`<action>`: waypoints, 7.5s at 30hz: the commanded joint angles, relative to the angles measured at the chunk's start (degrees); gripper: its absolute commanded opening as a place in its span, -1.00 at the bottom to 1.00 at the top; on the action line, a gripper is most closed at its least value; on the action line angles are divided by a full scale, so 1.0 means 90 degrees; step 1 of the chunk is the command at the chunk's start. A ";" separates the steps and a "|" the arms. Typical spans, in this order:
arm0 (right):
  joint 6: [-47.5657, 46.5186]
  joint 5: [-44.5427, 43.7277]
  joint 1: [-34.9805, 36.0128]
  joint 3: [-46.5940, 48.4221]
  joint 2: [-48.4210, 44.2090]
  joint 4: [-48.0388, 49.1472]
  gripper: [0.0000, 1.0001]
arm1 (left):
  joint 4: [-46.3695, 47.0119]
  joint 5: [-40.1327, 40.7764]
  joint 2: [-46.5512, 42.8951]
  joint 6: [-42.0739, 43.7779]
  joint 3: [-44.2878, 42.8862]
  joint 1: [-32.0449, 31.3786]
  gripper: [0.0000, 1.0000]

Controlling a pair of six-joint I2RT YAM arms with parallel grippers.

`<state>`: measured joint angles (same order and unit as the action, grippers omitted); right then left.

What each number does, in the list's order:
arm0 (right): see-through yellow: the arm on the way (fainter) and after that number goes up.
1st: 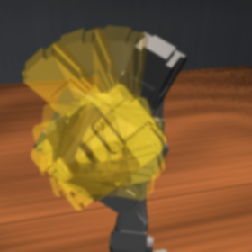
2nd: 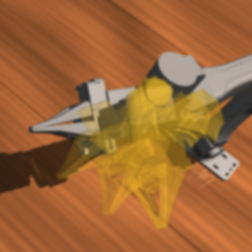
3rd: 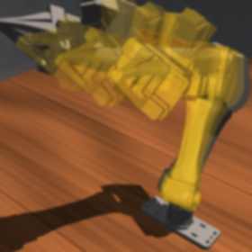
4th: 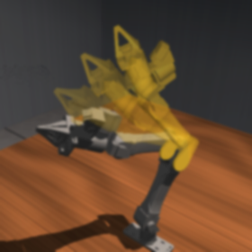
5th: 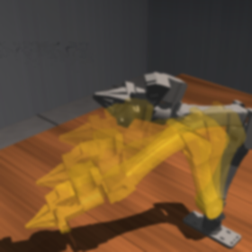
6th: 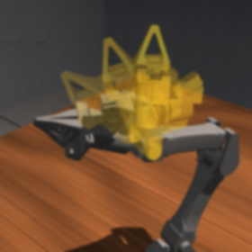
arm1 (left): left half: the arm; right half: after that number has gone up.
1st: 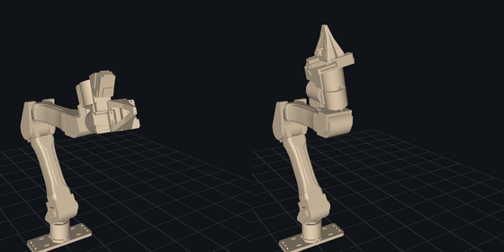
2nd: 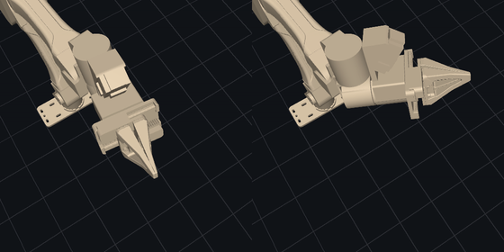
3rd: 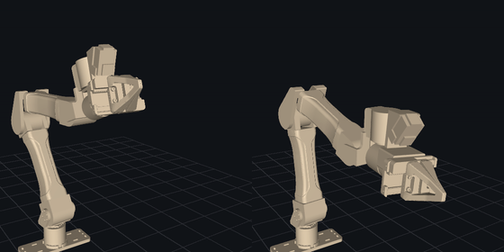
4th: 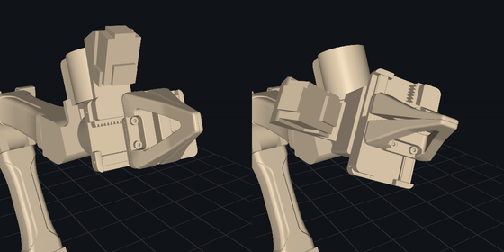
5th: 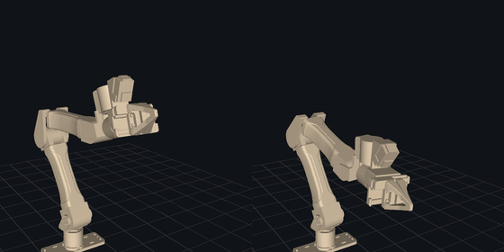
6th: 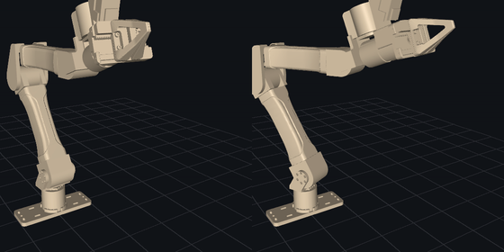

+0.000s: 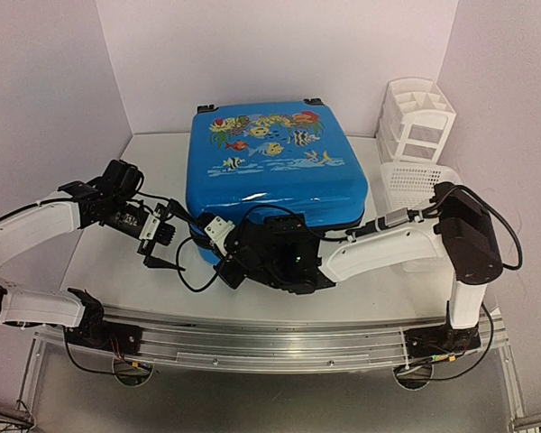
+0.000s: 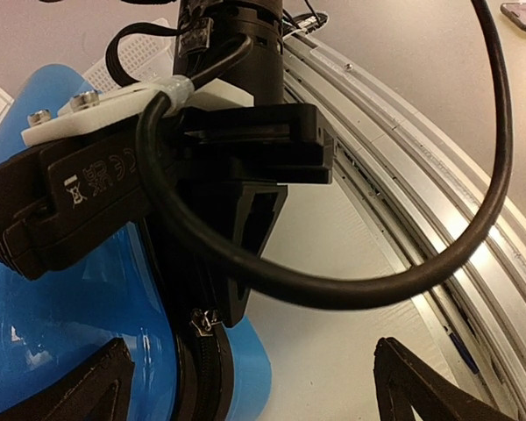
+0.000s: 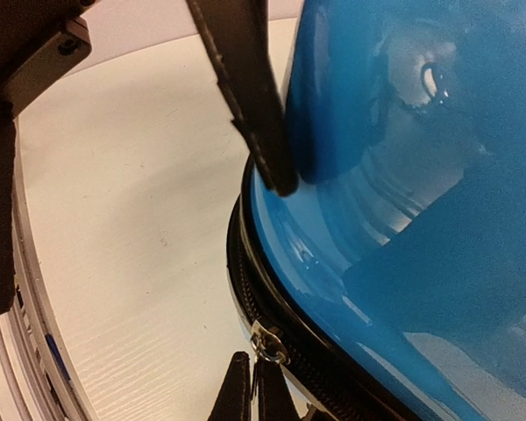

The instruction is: Open, take out, and arrange the luggage

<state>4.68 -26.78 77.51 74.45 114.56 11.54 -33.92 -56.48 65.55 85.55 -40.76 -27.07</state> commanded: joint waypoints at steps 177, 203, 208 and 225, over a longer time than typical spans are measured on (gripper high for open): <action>0.3609 0.5149 -0.4252 0.4722 0.0763 -0.3843 0.38 | 0.1174 0.2433 -0.0122 -0.2429 -0.1282 -0.0960 0.72; 0.3994 0.1649 -0.4257 0.0953 -0.3597 -0.6274 0.44 | -0.4742 0.2699 0.6112 0.2755 -0.9925 0.2144 0.99; 0.4571 0.1317 -0.4297 0.0220 -0.4213 -0.6480 0.47 | -0.4674 0.2866 0.6277 0.3045 -0.9707 0.1886 0.99; 0.4936 0.1242 -0.4588 -0.0827 -0.4208 -0.6075 0.51 | -0.5301 0.3570 0.6653 0.3405 -0.9611 0.1555 0.03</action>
<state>50.17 -17.09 37.33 66.39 74.00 -46.68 -75.09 -26.89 127.28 113.85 -127.84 -11.67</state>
